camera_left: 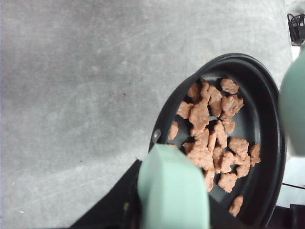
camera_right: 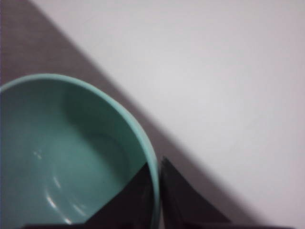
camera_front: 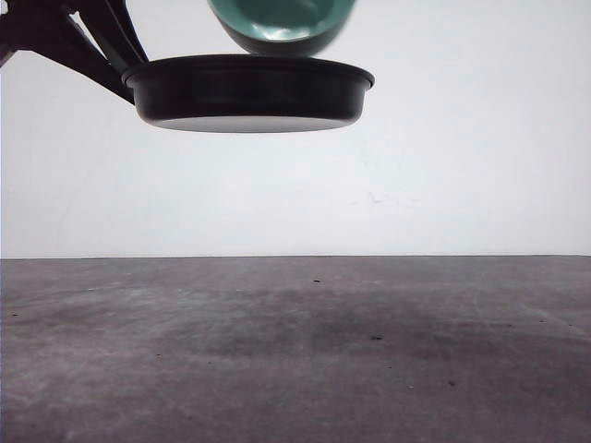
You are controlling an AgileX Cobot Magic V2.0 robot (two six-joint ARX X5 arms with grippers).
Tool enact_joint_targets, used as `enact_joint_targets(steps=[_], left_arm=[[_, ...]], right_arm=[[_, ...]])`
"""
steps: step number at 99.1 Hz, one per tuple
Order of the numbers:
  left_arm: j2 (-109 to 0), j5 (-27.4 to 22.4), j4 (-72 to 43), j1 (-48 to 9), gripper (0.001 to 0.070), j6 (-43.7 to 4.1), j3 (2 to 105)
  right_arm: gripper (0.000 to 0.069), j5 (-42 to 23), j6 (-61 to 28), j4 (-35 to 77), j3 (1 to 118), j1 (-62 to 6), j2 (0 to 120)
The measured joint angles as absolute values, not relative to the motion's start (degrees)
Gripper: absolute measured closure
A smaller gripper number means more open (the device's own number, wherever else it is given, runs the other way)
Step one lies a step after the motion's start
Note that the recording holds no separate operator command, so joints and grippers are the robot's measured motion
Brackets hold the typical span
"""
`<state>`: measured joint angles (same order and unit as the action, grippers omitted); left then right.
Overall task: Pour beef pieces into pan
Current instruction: 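Lower the empty bowl onto the table with the right gripper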
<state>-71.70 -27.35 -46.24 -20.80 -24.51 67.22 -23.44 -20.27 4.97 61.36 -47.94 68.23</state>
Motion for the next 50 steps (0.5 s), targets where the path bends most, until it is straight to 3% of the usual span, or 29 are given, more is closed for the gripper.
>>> enact_joint_targets(steps=[26, 38, 50], left_arm=[[-71.81, -27.38, -43.42, -20.8, 0.0661, -23.35, 67.22], [-72.95, -27.38, -41.01, -20.8, 0.0661, -23.53, 67.22], [-74.61, -28.53, -40.34, -20.8, 0.0661, -23.59, 67.22]], right_arm=[[0.0678, -1.74, 11.22, 24.64, 66.76, -19.68, 60.71], [0.0678, 4.89, 14.13, 40.66, 65.6, -7.66, 64.16], [0.0678, 9.63, 11.9, 49.8, 59.61, -3.97, 72.23]])
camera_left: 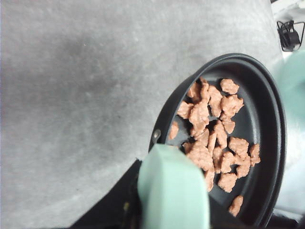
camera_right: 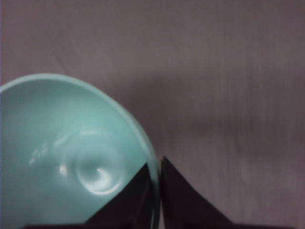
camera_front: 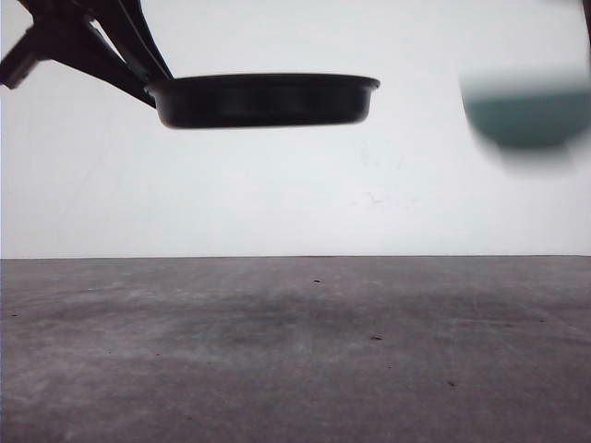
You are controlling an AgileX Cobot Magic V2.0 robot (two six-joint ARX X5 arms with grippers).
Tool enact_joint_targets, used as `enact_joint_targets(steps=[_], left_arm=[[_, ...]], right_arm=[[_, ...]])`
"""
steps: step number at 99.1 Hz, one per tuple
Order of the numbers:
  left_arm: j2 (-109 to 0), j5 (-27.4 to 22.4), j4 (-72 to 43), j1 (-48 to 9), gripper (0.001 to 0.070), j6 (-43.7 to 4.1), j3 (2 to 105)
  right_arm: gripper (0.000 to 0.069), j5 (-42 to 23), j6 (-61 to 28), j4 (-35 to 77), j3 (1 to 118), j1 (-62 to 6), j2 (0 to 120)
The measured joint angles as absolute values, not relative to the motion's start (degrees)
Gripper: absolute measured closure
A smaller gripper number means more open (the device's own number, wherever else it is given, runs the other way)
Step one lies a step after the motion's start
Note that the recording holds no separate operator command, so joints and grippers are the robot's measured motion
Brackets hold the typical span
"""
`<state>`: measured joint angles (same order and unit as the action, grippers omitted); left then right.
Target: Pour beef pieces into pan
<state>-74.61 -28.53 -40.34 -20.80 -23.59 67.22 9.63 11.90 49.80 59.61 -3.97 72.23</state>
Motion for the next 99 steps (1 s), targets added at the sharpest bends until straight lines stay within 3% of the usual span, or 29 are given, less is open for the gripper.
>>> enact_joint_targets(steps=[14, 45, 50, 62, 69, 88, 96, 99], left_arm=[[-76.71, -30.2, -40.18, -21.1, 0.0661, -23.99, 67.22], [-77.58, -30.33, -40.07, -21.63, 0.0661, -23.99, 67.22], [-77.58, -30.35, -40.05, -21.65, 0.0661, -23.99, 67.22], [-77.58, -30.33, -39.94, -21.65, 0.0661, -23.99, 67.22], [-77.58, -30.35, -39.46, -21.67, 0.0661, -23.97, 67.22], [-77.58, -30.04, -38.74, -21.65, 0.0661, -23.7, 67.22], [-77.78, -29.02, -38.57, -21.67, 0.0661, -23.49, 67.22], [-78.13, -28.77, -38.46, -21.67, 0.0661, -23.35, 67.24]], right_arm=[[0.0678, 15.03, 10.9, 47.86, 53.34, -3.53, 75.77], [0.0669, 12.32, 12.01, 39.29, 51.7, -5.91, 77.41], [0.0616, 12.16, 12.05, 39.0, 51.7, -5.96, 77.41], [0.0363, 12.01, 12.29, 39.09, 51.7, -5.93, 77.41], [0.0273, 12.01, 12.32, 39.09, 51.7, -5.93, 77.41], [0.0225, 11.94, 12.29, 40.32, 51.79, -5.91, 75.18], [0.023, 11.92, 12.29, 41.19, 53.19, -5.91, 71.29], [0.0266, 12.01, 12.32, 41.19, 54.11, -5.93, 69.34]])
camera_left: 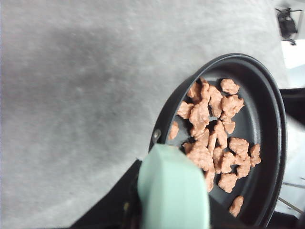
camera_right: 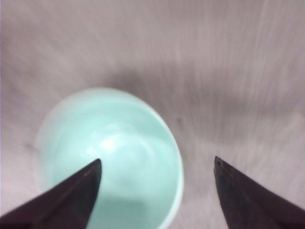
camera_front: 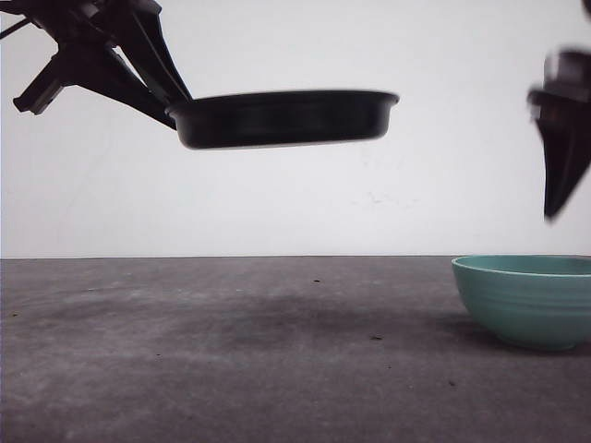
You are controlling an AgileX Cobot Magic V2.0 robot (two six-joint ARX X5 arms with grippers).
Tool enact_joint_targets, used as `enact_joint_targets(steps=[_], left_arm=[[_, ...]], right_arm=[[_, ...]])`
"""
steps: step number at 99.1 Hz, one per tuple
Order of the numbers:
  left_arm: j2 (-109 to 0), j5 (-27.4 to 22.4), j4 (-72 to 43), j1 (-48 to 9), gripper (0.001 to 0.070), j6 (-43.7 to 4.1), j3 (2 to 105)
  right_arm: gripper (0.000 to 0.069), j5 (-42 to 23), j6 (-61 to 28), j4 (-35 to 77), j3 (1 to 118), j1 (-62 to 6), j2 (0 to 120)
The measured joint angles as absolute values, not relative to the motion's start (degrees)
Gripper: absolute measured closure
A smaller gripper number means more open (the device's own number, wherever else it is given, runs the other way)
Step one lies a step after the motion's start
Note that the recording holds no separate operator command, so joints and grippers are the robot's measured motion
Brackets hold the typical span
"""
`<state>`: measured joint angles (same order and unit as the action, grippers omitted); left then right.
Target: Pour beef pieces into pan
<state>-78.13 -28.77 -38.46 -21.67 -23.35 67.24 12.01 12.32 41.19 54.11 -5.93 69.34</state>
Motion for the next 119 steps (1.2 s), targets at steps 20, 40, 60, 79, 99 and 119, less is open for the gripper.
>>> enact_joint_targets(steps=[20, 40, 60, 79, 99, 119], left_arm=[[-84.53, -27.77, -37.89, -21.74, 0.0661, -21.85, 67.37], [-91.66, -25.65, -34.5, -22.04, 0.0661, -21.98, 67.37], [-99.26, -25.87, -34.39, -22.79, 0.0661, -23.62, 67.37], [-101.16, -26.83, -34.76, -23.0, 0.066, -24.47, 67.46], [-101.12, -26.85, -35.35, -23.0, 0.0362, -25.54, 67.55], [-95.64, -24.77, -35.83, -23.0, 0.0014, -25.76, 67.55]], right_arm=[[0.0648, 16.84, 13.08, 40.77, 57.98, -8.88, 52.75], [0.0679, 15.27, 15.9, 42.96, 57.98, -13.82, 37.91], [0.068, 8.51, 16.82, 53.06, 57.98, -14.31, 28.93], [0.068, 5.93, 16.95, 62.85, 57.98, -14.31, 27.07], [0.068, 5.98, 16.95, 62.26, 57.98, -14.31, 26.98], [0.068, 6.0, 16.32, 58.92, 57.98, -14.31, 27.0]])
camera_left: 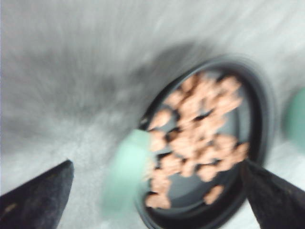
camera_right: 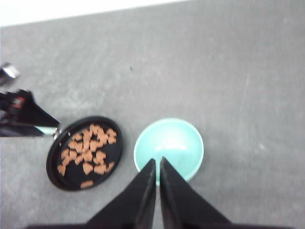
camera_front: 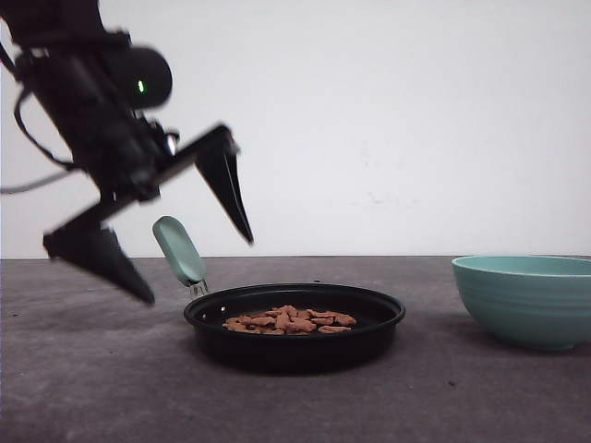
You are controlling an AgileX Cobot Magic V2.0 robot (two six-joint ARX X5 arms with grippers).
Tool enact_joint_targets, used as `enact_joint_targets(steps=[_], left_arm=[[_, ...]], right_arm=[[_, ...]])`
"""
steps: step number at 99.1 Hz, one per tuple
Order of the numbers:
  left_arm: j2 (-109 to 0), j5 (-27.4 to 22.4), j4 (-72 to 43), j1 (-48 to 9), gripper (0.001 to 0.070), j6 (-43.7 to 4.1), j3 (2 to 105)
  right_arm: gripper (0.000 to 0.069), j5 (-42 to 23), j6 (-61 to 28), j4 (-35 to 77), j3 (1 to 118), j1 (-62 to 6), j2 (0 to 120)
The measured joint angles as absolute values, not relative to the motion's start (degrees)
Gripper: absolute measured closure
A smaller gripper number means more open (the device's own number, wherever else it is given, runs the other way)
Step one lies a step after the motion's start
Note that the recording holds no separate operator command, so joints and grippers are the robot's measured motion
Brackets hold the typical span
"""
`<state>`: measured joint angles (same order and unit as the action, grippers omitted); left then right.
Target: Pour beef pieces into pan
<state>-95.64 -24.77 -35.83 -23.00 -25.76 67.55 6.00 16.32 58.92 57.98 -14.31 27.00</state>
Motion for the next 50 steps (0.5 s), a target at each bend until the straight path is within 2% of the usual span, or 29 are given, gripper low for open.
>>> enact_joint_targets(steps=[30, 46, 50], left_arm=[[-73.78, -11.46, -35.7, -23.35, 0.0013, -26.39, 67.55], [-58.17, 0.89, -34.98, -27.05, 0.0016, -25.43, 67.79], [-54.68, 4.64, -35.2, -28.08, 0.0046, -24.73, 67.99]], right_arm=[[0.068, 5.98, 12.95, 56.14, 57.98, -14.31, 27.0], [0.068, 5.98, 8.32, 55.66, 57.98, -14.31, 27.0], [0.068, 5.98, 6.87, 55.02, 57.98, -14.31, 27.0]])
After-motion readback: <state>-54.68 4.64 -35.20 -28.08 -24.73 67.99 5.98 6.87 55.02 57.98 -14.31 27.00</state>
